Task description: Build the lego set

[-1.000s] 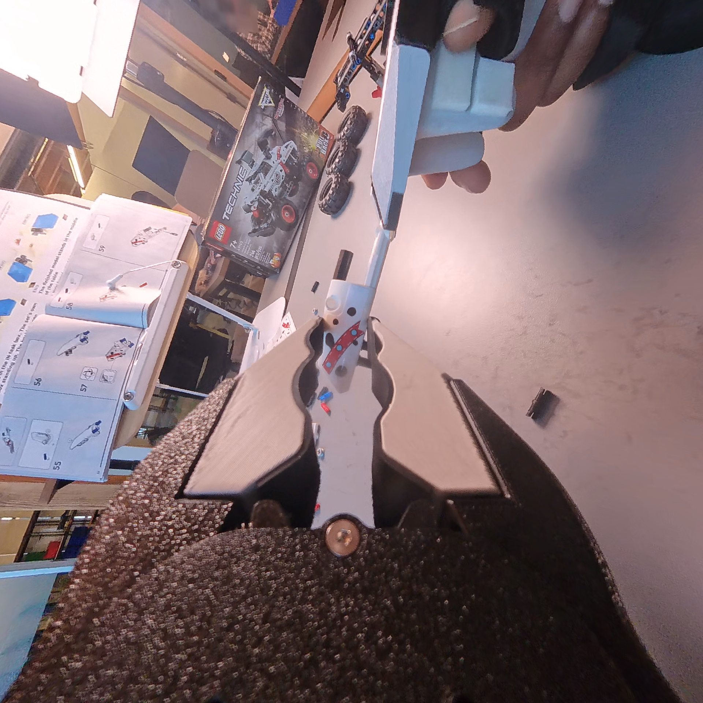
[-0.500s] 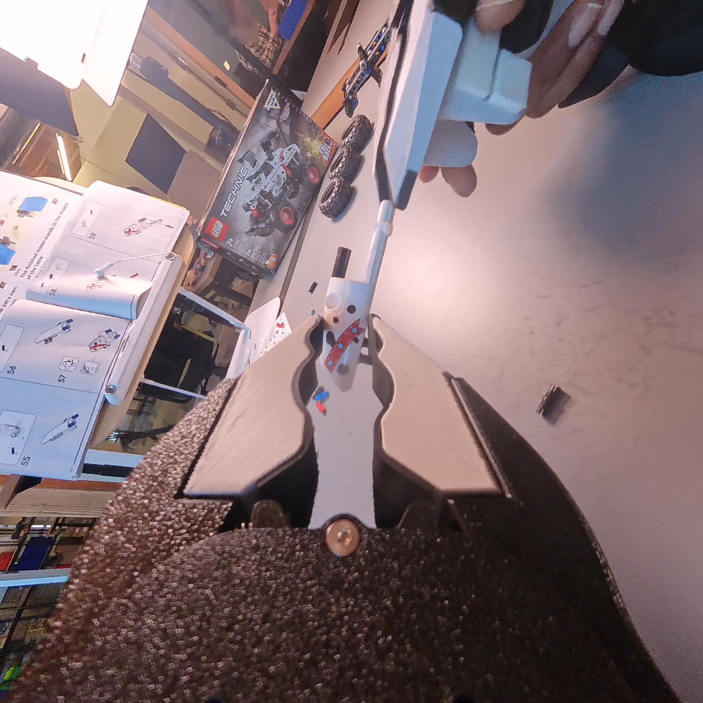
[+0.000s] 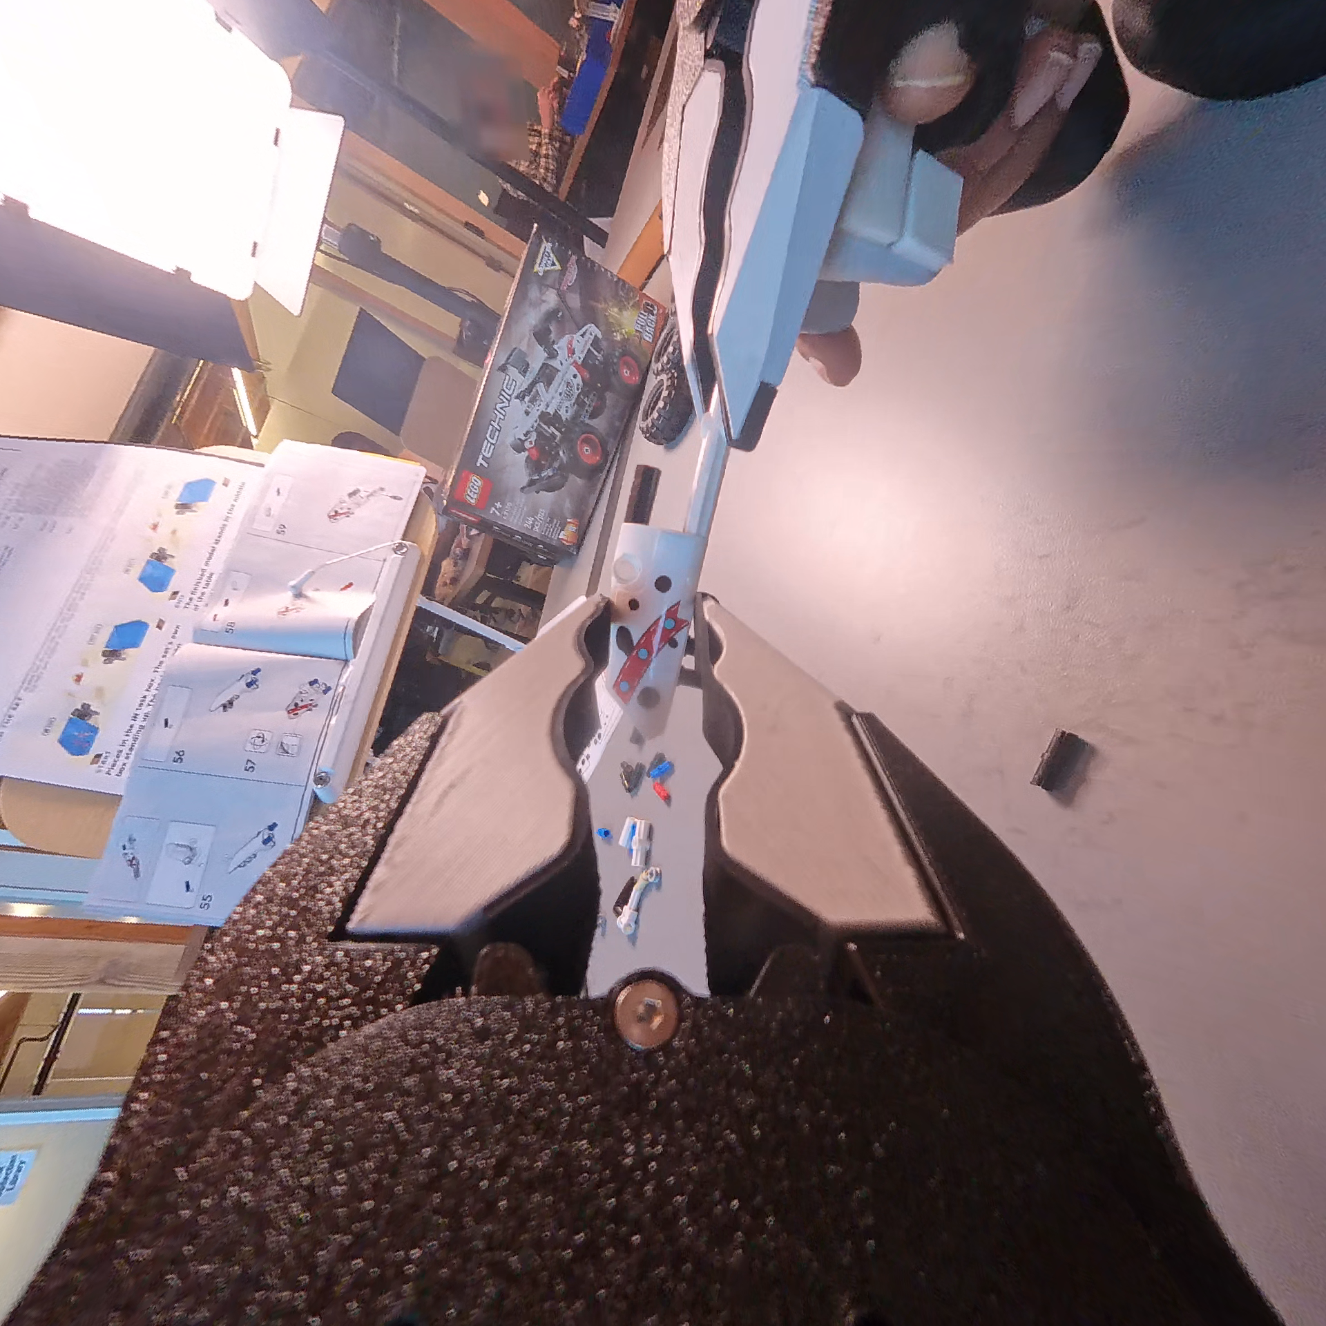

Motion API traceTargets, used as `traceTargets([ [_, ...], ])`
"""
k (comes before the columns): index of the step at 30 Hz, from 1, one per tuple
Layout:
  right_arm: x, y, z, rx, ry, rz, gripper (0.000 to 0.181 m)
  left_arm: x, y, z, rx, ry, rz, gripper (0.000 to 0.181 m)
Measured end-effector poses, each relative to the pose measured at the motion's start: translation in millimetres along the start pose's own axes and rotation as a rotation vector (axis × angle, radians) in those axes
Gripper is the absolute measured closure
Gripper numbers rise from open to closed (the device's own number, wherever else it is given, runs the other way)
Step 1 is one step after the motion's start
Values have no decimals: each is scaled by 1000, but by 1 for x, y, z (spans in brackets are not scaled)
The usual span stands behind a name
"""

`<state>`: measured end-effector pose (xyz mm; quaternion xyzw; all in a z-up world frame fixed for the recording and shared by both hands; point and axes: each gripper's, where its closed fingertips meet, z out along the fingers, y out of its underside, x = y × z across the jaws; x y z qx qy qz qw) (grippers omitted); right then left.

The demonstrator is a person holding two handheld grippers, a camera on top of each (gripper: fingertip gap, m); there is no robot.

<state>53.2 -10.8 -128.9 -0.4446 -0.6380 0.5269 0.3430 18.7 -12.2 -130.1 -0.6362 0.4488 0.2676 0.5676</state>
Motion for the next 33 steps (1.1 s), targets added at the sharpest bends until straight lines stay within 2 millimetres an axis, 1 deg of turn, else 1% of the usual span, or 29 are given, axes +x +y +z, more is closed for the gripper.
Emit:
traceTargets([
  [3, -1, -2, 0, 4, 43, -130, 173, -1, -1, -1, 2, -6, 8, 159],
  [10, -5, -8, -1, 28, 99, -318, 174, -3, -4, -3, 13, 3, -10, 159],
  [19, -10, -9, -2, 14, 162, -581, 174, 0, -6, -5, 32, 37, -50, 159],
  [22, -12, -9, -3, 15, 169, -626, 175, 1, -7, -4, 50, 62, -91, 159],
  [24, -12, -10, -4, 26, 159, -595, 174, 1, -10, -7, 115, 129, -220, 156],
  [25, -13, -12, -5, 38, 148, -572, 174, -1, -13, -10, 163, 184, -334, 150],
  [27, -16, -15, -7, 63, 125, -562, 173, -3, -14, -14, 222, 352, -632, 131],
  [29, -24, -17, -7, 89, 94, -582, 173, 0, -19, -20, 297, 568, -944, 119],
  [30, -29, -18, -6, 98, 79, -596, 173, 2, -27, -26, 352, 679, -1054, 120],
  [31, -33, -17, -5, 103, 67, -612, 173, 5, -35, -34, 404, 783, -1115, 129],
  [32, -37, -17, -3, 106, 60, -628, 173, 9, -41, -38, 427, 845, -1132, 140],
  [33, -39, -16, -2, 106, 55, -639, 173, 14, -45, -40, 428, 871, -1108, 150],
])
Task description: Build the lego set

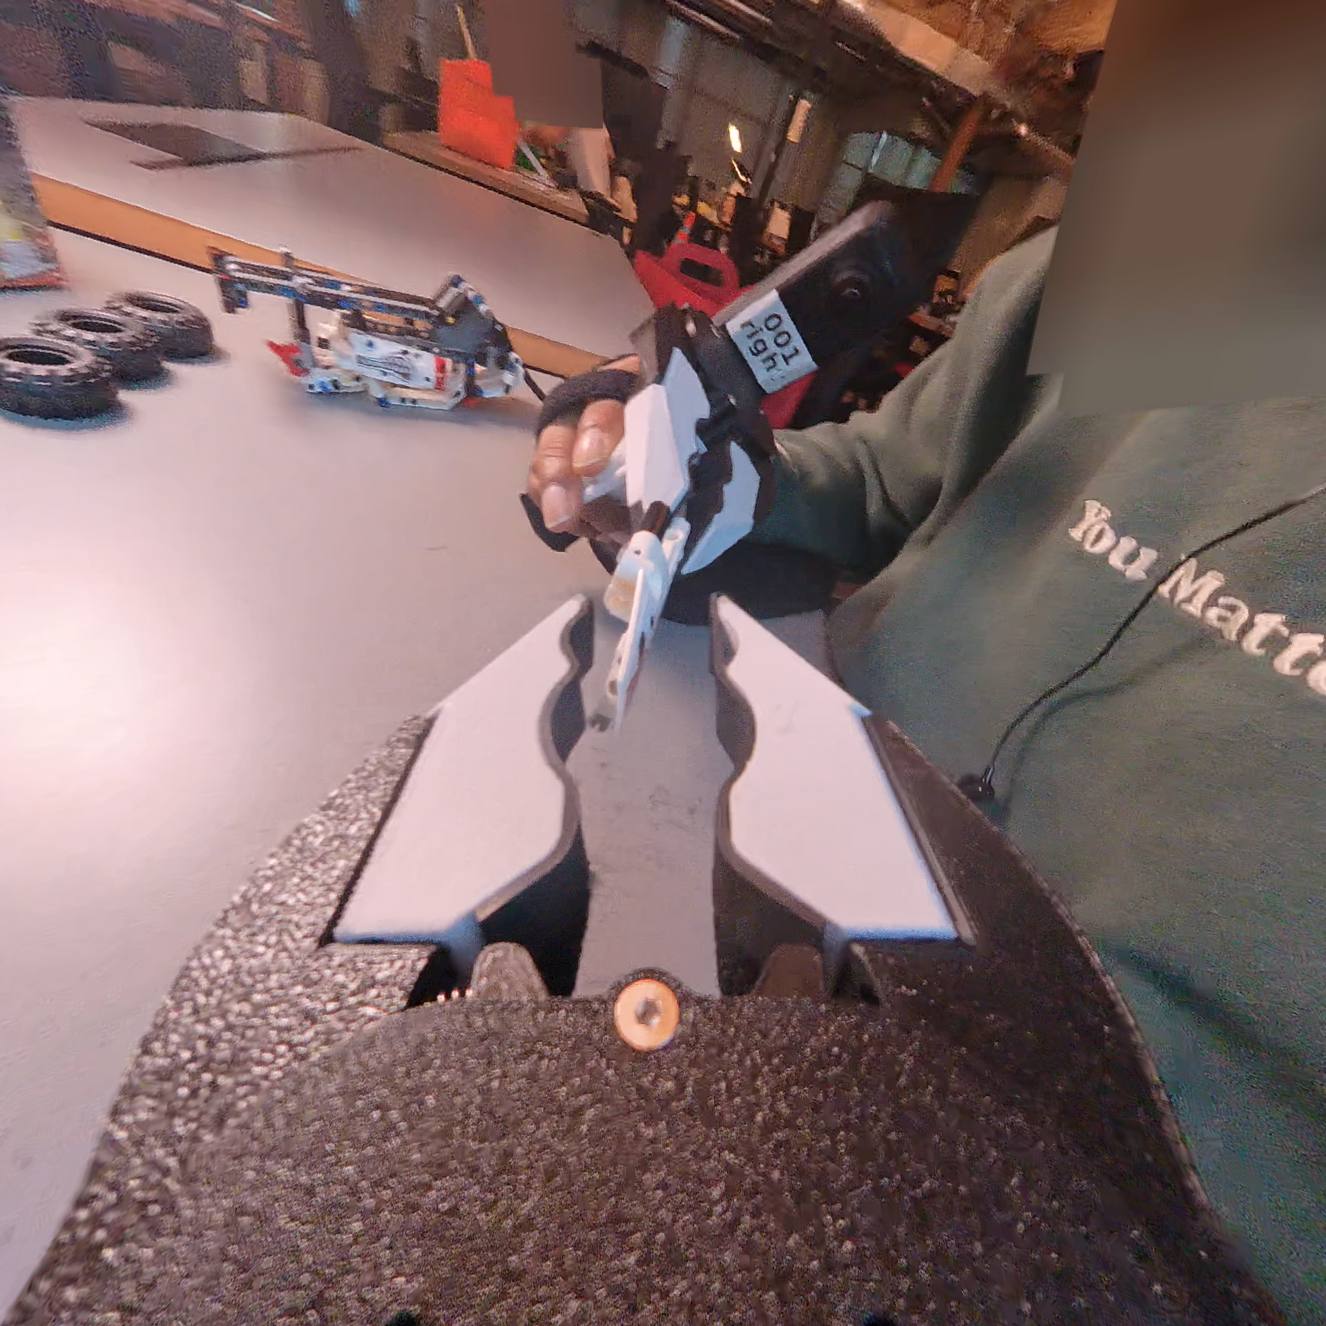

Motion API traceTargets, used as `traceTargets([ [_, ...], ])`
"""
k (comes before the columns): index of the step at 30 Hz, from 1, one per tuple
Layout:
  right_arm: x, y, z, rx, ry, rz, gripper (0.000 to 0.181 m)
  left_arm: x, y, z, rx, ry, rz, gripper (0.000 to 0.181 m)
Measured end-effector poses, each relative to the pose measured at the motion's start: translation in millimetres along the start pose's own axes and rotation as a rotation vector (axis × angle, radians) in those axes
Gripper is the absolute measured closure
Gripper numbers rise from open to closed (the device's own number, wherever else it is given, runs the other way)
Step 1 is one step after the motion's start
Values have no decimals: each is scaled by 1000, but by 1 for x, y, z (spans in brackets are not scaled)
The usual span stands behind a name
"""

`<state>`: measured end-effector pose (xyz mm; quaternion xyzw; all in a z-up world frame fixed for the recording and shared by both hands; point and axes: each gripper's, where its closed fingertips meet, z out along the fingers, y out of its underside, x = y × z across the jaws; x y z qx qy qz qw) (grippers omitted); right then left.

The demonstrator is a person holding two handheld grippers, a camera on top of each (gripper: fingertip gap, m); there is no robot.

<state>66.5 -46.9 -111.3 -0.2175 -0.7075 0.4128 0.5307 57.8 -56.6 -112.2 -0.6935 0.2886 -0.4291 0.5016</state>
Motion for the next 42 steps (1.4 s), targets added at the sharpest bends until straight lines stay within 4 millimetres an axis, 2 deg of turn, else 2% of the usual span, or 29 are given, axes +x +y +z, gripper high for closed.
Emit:
traceTargets([
  [2, -4, -2, 1, 9, -14, -9, 173, 0, 5, 4, -32, -41, 74, 165],
  [4, -3, -2, 1, 15, -6, 5, 172, -1, 2, 3, -25, -71, 127, 165],
  [9, -1, -1, 1, 26, -65, 236, 162, -8, -1, 3, -45, -191, 284, 166],
  [12, 2, -2, 0, 34, -67, 304, 173, -7, -2, 5, -49, -213, 337, 166],
  [14, 3, -1, 0, 33, -76, 330, 173, -6, -3, 5, -46, -227, 359, 166],
  [17, 2, -5, -2, 52, -86, 339, 174, -4, -3, 6, -39, -204, 333, 166],
  [26, 1, -4, -2, 43, -64, 216, 175, -3, 0, 8, -32, -139, 192, 166],
  [31, 1, -2, -2, 40, -68, 230, 175, -4, 1, 7, -36, -134, 165, 166],
  [42, 8, 3, -1, 32, -80, 384, 175, -9, 0, 1, -20, -135, 143, 161],
])
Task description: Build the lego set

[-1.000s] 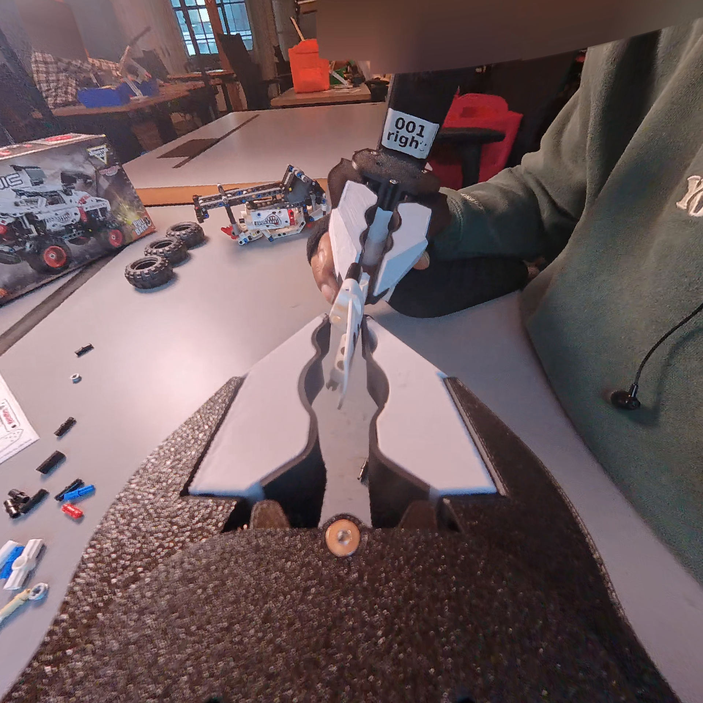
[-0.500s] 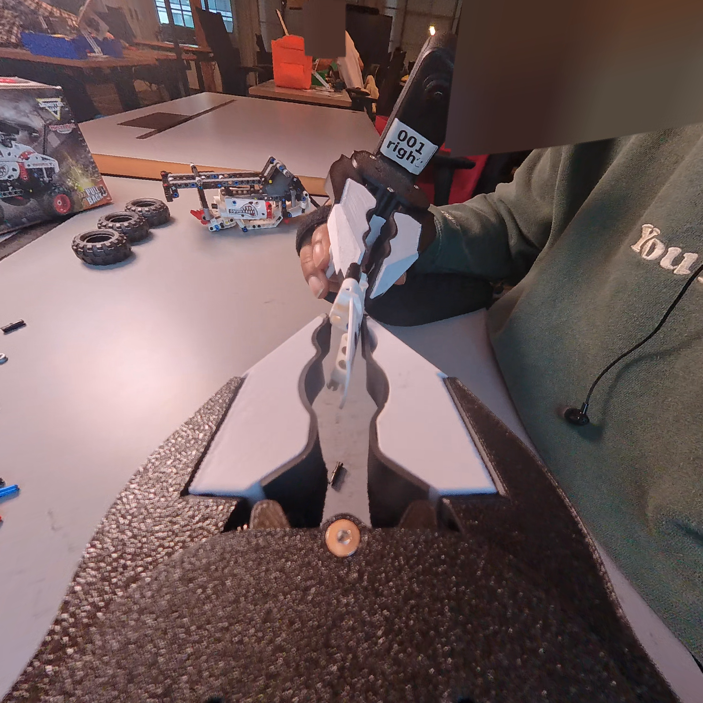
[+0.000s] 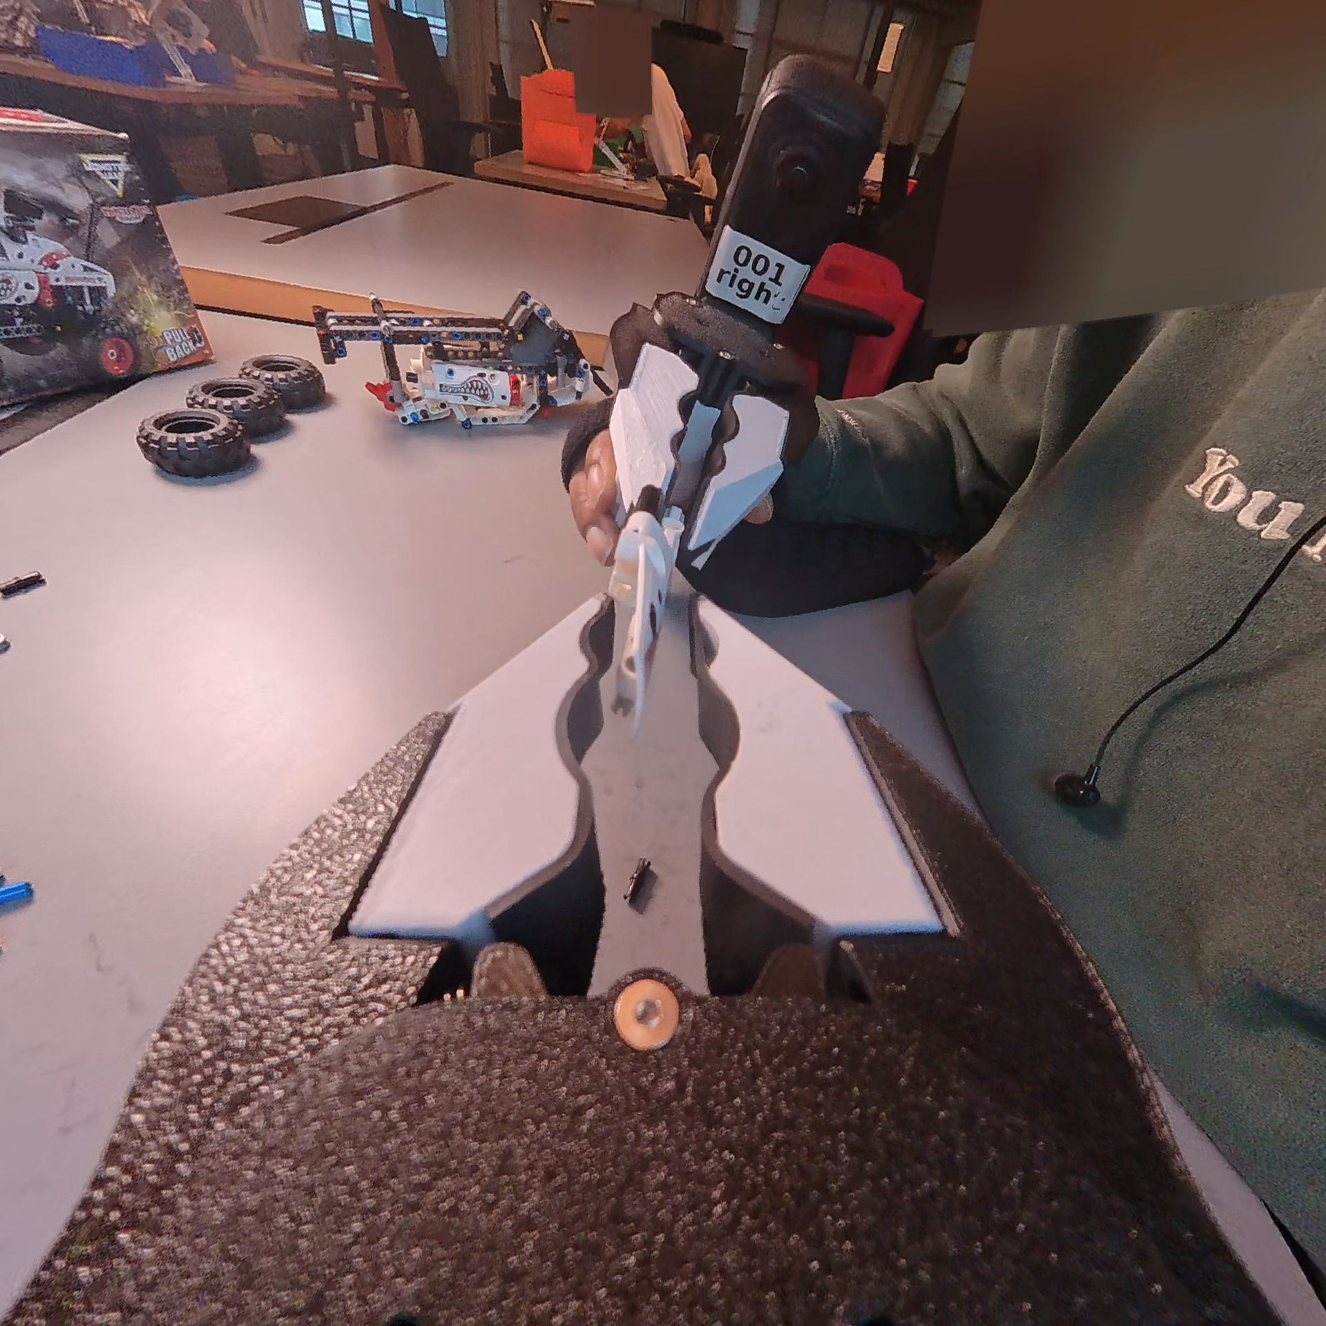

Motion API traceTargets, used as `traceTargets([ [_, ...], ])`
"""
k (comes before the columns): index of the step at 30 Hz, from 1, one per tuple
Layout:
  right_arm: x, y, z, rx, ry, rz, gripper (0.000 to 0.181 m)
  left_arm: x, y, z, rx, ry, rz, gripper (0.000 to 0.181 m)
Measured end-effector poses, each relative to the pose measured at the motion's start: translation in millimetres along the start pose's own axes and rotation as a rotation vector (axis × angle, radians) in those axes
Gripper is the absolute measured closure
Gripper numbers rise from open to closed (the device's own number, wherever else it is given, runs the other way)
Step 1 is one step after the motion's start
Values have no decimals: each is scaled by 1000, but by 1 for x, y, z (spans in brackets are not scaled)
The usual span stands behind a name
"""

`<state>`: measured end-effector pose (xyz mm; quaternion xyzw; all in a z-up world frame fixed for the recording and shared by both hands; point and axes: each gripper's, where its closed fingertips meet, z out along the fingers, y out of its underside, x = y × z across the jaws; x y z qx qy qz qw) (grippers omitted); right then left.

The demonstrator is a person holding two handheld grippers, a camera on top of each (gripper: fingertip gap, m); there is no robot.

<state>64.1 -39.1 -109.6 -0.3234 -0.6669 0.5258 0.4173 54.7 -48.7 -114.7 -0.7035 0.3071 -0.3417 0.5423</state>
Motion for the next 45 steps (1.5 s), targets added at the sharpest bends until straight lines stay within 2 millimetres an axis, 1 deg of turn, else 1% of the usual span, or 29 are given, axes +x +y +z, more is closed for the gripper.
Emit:
traceTargets([
  [2, 3, 1, -2, 2, -3, 36, 174, -1, -3, -3, 14, 1, -10, 162],
  [4, 3, 0, -2, 9, -16, 64, 174, -3, -5, -3, 31, 2, -44, 170],
  [5, 3, -1, -2, 12, -18, 69, 174, -3, -5, -4, 35, 16, -68, 170],
  [13, 2, -2, -4, 11, 12, -57, 174, 0, -5, -2, 54, 116, -297, 172],
  [17, 3, 0, -4, 4, 14, -49, 175, -2, -3, -2, 52, 114, -315, 172],
  [19, 4, 0, -4, 6, 7, -6, 175, -3, -4, -2, 57, 103, -298, 172],
  [23, 8, 1, -4, 13, -20, 137, 174, -6, -4, -2, 50, 44, -203, 172],
  [31, 8, -5, -6, 53, -83, 296, 174, -3, -9, -1, 56, -16, -31, 173],
  [35, 7, -5, -6, 57, -103, 337, 175, -2, -8, -1, 62, -12, -22, 173],
  [39, 6, -8, -7, 69, -126, 377, 175, 0, -9, -1, 76, -18, 40, 173],
  [45, 6, -6, -6, 61, -123, 376, 174, -1, -8, -1, 89, -26, 75, 173],
])
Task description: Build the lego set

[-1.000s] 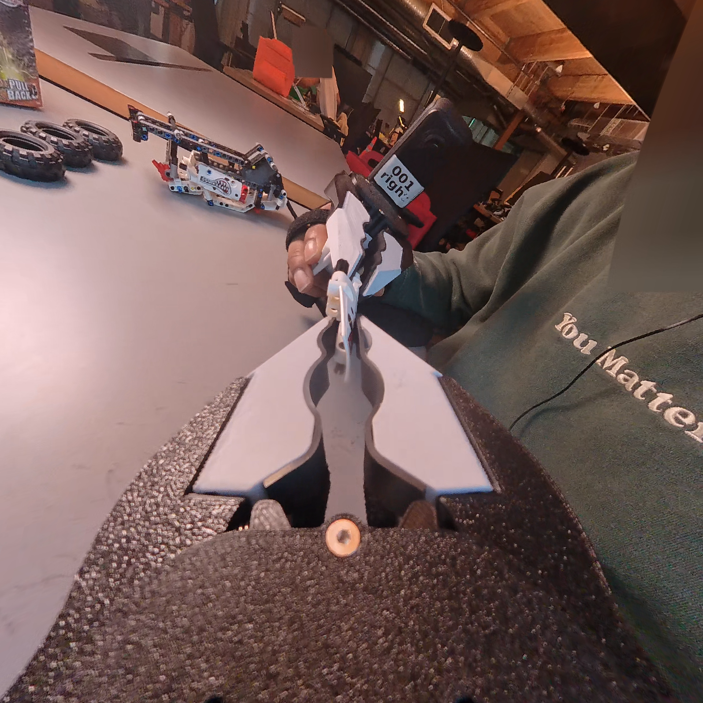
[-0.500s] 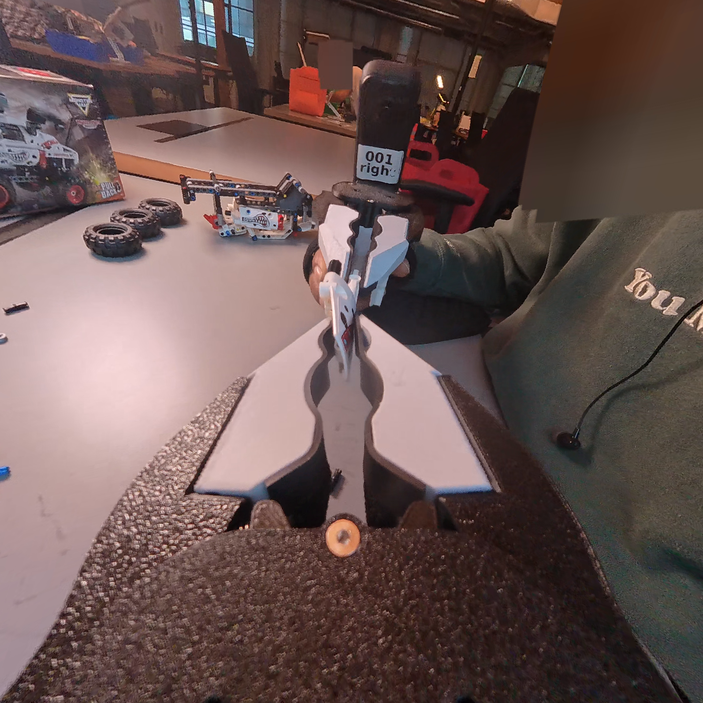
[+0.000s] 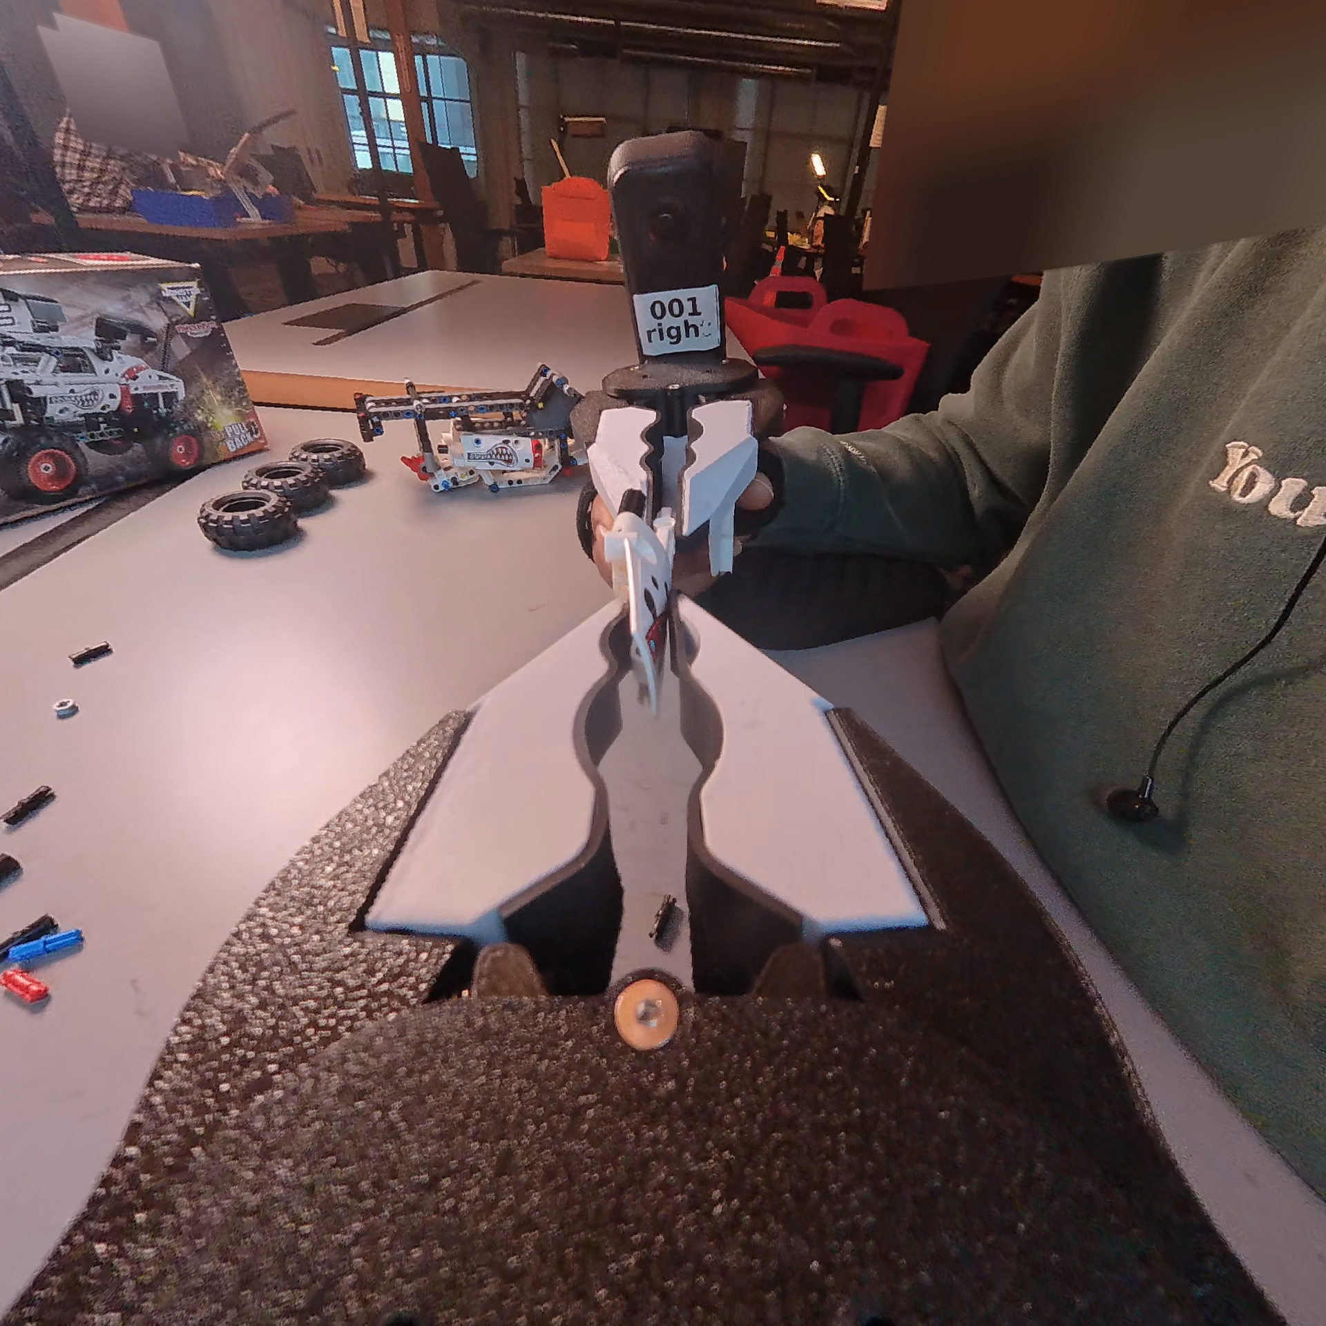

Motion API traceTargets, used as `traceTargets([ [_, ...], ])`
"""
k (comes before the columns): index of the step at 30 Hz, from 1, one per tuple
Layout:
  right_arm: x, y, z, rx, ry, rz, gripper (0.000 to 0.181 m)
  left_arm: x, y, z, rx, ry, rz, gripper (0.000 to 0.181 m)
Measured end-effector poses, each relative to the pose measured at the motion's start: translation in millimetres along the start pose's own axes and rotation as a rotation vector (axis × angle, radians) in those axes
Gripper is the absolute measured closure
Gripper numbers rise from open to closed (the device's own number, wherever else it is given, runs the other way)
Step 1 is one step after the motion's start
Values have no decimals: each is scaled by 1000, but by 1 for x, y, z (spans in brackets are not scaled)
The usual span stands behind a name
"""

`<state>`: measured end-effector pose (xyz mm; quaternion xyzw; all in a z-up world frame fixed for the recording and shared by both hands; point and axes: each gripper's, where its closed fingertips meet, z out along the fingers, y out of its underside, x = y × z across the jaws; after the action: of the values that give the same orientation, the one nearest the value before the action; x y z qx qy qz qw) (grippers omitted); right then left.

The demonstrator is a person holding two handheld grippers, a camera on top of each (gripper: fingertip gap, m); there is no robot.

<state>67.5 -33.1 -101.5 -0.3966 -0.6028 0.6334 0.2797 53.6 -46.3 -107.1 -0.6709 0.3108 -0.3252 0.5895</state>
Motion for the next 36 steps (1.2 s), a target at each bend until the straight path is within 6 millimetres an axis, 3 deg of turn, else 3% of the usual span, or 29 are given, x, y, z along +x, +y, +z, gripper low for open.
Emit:
traceTargets([
  [5, 7, 6, 2, -32, 43, -23, 174, -7, 7, 0, -34, 10, -145, 171],
  [10, 26, 16, -5, -115, 174, -188, 155, -26, 16, -5, -15, 32, -588, 171],
  [13, 32, 20, -6, -149, 219, -273, 154, -32, 16, -10, 40, 71, -755, 171],
  [25, 29, 25, 0, -167, 247, -426, 172, -23, 26, -3, -3, 132, -856, 171],
  [36, 23, 24, 0, -155, 183, -287, 175, -23, 22, -5, -6, 122, -796, 172],
])
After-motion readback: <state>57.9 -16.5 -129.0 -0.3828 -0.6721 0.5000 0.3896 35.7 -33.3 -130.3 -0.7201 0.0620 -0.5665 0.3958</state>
